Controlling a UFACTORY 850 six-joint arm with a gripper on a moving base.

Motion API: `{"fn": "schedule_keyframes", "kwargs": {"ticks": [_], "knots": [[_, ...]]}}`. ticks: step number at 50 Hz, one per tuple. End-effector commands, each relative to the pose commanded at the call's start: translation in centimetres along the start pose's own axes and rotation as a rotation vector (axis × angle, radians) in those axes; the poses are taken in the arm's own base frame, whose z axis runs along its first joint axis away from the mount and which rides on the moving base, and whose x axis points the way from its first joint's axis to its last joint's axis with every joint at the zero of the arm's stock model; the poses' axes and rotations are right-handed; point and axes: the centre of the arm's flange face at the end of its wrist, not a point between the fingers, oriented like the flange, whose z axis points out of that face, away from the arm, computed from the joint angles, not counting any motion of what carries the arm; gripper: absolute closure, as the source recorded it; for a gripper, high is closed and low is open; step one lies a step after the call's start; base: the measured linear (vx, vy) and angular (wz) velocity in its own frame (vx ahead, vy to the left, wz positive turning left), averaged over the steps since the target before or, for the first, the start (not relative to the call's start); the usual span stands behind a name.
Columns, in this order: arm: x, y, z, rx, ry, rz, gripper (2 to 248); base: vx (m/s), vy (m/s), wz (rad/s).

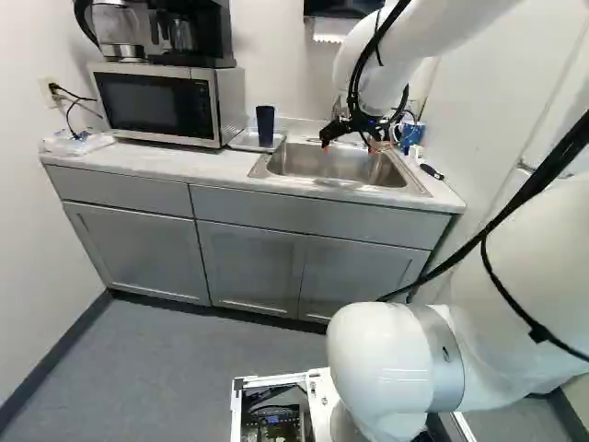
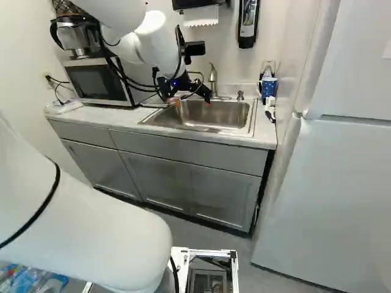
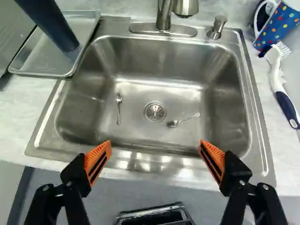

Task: Rinse the cup and place it in the tray

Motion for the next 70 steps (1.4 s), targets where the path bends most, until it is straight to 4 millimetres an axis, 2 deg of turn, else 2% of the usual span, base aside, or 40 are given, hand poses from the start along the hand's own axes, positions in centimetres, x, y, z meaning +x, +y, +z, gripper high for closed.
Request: {"fn": "schedule_keyframes", "kwargs": {"ticks": [70], "knots": [[0.0, 0.0, 0.0, 0.0, 0.0, 0.0, 3, -0.161, 0.053, 0.0]]}}
